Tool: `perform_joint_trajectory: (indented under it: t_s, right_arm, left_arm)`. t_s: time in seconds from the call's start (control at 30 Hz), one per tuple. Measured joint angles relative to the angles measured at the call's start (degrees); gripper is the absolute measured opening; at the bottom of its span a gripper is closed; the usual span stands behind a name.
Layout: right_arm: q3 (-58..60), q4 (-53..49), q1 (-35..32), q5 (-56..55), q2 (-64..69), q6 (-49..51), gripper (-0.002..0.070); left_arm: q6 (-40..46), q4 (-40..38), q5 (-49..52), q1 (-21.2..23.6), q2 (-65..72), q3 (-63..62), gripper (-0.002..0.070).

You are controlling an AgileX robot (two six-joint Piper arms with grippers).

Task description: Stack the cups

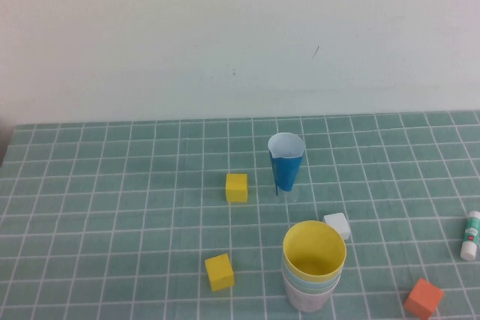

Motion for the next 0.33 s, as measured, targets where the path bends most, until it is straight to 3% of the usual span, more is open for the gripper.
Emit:
perform_joint_trajectory:
  t_s: [0.33]
  right_arm:
    - [0.00, 0.00, -1.28, 0.00, 0.00, 0.34, -0.0001]
  left_arm:
    - [0.00, 0.00, 0.00, 0.00, 0.00, 0.00, -0.0002]
